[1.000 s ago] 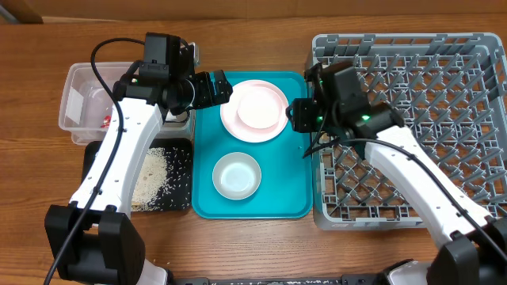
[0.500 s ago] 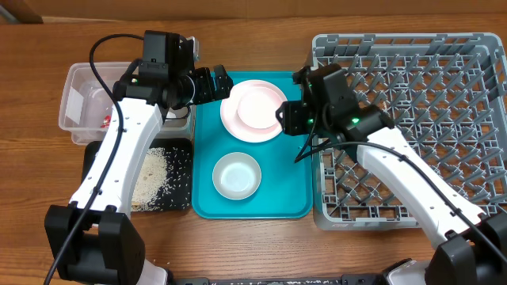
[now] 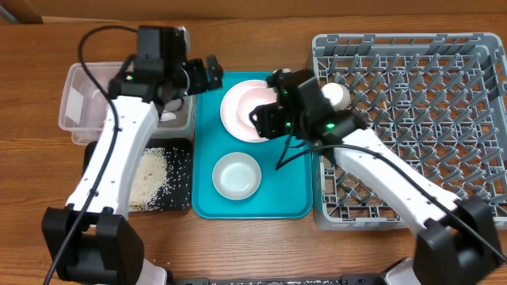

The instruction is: Sort waste into correct bins and load items into the dishwasher

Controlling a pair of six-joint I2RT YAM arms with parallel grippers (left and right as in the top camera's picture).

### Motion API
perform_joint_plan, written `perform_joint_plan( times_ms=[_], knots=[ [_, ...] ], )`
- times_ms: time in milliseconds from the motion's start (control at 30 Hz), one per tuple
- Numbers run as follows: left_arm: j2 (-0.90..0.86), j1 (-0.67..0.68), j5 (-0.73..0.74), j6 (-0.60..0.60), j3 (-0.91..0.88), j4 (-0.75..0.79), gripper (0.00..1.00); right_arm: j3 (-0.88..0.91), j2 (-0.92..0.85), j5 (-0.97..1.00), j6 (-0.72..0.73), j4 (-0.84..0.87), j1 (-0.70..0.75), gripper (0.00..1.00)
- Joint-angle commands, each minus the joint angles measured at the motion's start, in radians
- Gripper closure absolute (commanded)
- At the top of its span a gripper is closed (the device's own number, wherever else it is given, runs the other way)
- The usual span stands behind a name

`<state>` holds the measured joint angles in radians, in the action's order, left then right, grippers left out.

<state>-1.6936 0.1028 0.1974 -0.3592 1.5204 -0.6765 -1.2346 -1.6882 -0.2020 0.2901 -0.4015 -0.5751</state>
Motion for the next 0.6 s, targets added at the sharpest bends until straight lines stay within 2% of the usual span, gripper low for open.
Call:
perform_joint_plan(
  times_ms=[0,100,267,467,567],
  knots=[
    [0.100,-0.062,-0.113,0.011,0.091,-0.011,0.00,0.005,-0.057,-0.001,-0.007,0.055,-0.034,0.30],
    [0.145,-0.103,-0.165,0.015,0.105,-0.027,0.00,0.005,-0.108,0.018,-0.010,0.138,-0.054,0.29],
    [0.168,-0.131,-0.172,0.016,0.105,-0.072,0.00,0.005,-0.174,0.122,-0.062,0.244,-0.074,0.27],
    [0.156,-0.129,-0.172,0.015,0.104,-0.083,0.00,0.005,-0.228,0.135,-0.064,0.309,-0.079,0.29],
    [0.156,-0.129,-0.172,0.015,0.104,-0.083,0.00,0.005,-0.257,0.154,-0.117,0.327,-0.080,0.30]
  ],
)
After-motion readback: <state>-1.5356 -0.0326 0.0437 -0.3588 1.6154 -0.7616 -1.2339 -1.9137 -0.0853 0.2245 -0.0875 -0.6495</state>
